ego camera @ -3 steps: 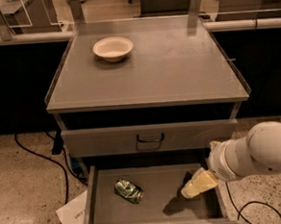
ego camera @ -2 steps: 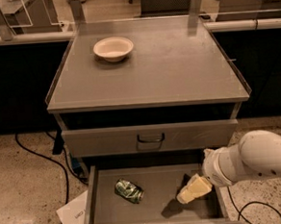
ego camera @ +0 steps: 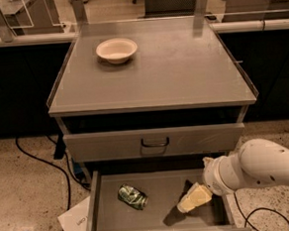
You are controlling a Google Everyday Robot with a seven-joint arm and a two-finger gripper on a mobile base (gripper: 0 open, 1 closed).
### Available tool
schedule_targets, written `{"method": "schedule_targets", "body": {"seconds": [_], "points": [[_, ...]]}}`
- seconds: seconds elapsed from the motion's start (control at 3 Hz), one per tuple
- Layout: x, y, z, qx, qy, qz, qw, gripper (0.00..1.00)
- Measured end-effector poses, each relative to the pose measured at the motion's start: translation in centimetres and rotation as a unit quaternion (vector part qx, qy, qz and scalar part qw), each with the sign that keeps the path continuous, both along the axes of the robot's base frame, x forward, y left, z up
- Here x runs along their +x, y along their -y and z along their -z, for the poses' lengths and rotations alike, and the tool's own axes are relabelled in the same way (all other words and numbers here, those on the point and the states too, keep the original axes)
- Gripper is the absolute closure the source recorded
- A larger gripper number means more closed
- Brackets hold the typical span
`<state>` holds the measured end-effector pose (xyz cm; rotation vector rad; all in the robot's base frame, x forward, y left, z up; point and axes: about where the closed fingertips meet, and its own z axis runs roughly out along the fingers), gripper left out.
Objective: Pick green can from middle drawer and place on counter
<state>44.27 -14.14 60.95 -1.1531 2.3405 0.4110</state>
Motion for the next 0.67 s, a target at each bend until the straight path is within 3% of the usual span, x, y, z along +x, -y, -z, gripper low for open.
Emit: {"method": "schedule_targets", "body": {"seconds": [0.33,0.67], "points": [[-0.1,0.4,0.1,0.002,0.001,0.012,0.9999,0.0],[0.4,0.5,2.9,0.013,-0.003,0.027,0.9995,0.0]]}}
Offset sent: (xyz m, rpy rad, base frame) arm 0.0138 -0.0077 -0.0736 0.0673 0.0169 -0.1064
